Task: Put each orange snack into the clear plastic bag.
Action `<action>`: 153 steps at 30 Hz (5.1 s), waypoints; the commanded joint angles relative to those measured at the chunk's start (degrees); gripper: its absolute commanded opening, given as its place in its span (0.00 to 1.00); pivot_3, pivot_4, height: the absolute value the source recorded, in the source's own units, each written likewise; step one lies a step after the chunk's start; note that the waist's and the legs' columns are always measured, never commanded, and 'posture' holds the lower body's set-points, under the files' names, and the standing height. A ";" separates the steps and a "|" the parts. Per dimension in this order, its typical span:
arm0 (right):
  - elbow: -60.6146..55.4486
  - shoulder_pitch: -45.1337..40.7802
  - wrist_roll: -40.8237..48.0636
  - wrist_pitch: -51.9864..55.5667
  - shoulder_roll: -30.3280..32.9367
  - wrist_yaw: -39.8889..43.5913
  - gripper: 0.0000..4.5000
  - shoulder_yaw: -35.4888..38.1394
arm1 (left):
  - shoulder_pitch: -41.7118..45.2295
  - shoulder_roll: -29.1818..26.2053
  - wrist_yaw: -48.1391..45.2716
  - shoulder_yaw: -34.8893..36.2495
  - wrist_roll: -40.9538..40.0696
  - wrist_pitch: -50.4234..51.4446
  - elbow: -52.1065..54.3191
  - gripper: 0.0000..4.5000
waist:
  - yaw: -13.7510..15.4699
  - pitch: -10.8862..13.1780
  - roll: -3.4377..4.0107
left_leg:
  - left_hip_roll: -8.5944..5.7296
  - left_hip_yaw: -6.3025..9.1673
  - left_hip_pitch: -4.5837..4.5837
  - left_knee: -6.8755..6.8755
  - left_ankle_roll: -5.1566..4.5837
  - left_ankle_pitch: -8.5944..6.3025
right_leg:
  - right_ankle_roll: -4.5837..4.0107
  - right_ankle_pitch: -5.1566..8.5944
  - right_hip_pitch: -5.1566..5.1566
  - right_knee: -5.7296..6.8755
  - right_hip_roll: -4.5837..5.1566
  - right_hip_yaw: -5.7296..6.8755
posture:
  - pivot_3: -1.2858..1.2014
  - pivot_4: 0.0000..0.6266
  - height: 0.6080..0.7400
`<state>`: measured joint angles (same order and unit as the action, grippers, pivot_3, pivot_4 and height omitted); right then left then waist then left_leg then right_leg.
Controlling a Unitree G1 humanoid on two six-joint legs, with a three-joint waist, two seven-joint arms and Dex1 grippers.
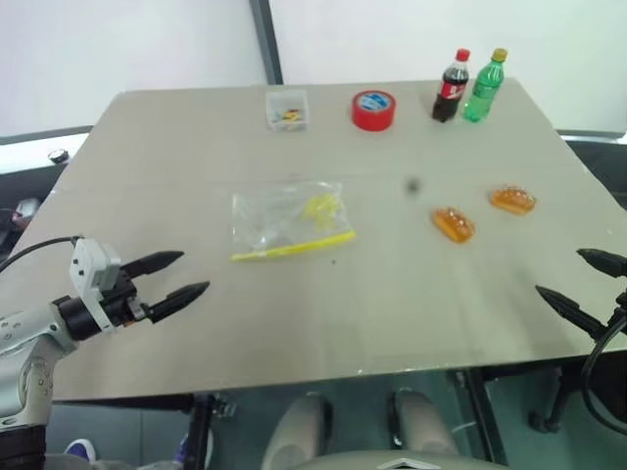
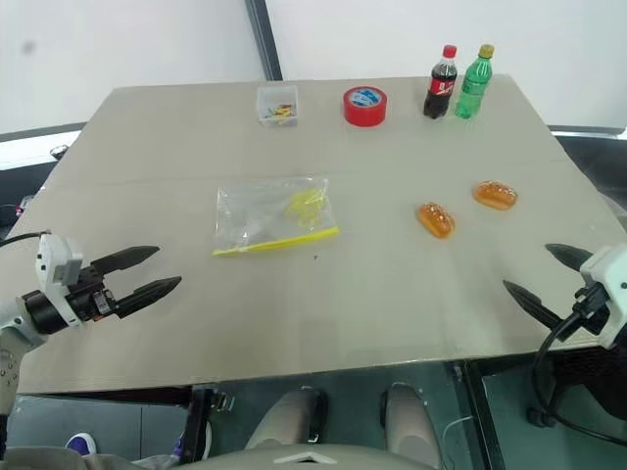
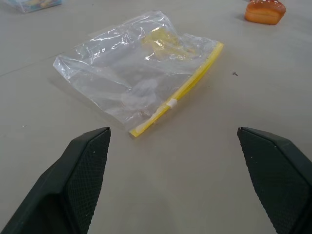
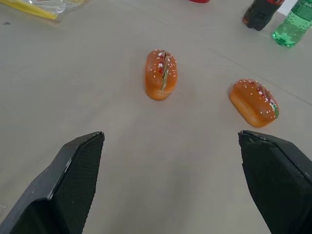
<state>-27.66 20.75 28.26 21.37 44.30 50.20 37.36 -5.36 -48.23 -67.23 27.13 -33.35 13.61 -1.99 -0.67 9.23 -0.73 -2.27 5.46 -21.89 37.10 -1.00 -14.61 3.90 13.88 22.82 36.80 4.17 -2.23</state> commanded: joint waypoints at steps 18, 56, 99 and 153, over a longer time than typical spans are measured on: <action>-13.89 -23.82 2.53 8.52 -2.77 -10.25 1.00 -28.42 | 31.64 -3.09 17.44 -11.26 -1.44 37.48 -16.13 0.98 | -0.12 0.21 -0.09 | -0.10 0.12 -0.04 0.10 -0.05 -0.09 | 0.05 -0.01 0.00 0.04 -0.14 0.18 | 0.52 0.24 0.97; -21.37 -24.94 -2.05 14.76 -7.65 -23.85 1.00 -35.10 | 59.16 24.03 -3.33 -22.95 16.79 43.07 -62.95 0.98 | 0.66 -0.26 0.31 | -1.53 1.67 -0.12 1.13 -0.15 -0.07 | 1.07 0.75 -0.57 1.17 0.99 1.38 | 0.52 0.24 0.97; 35.10 -44.39 -51.79 -20.32 -23.89 -42.99 0.09 -56.59 | 52.69 31.93 66.87 7.91 -48.93 78.89 -31.41 0.00 | -0.45 -0.11 0.08 | -1.51 1.30 -0.88 1.07 0.21 0.08 | 0.73 0.53 0.48 1.28 0.98 0.83 | 0.52 0.24 0.97; 39.97 -65.53 -50.48 -1.84 -27.86 -30.74 0.00 -52.75 | 34.15 18.49 35.06 -45.95 43.23 4.33 20.25 0.01 | -1.71 -0.06 0.12 | -1.29 0.25 -0.93 0.25 0.20 0.11 | 0.56 0.42 1.20 1.13 0.75 -0.04 | 0.52 0.24 0.97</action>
<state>15.37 -44.72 -22.03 19.85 16.03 19.56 -15.75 27.73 -29.67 -32.30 -21.02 9.40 19.63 17.31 -2.37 9.16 -0.61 -3.56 5.71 -22.83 37.35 -0.80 -14.50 4.46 14.30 24.02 37.94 4.92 -2.27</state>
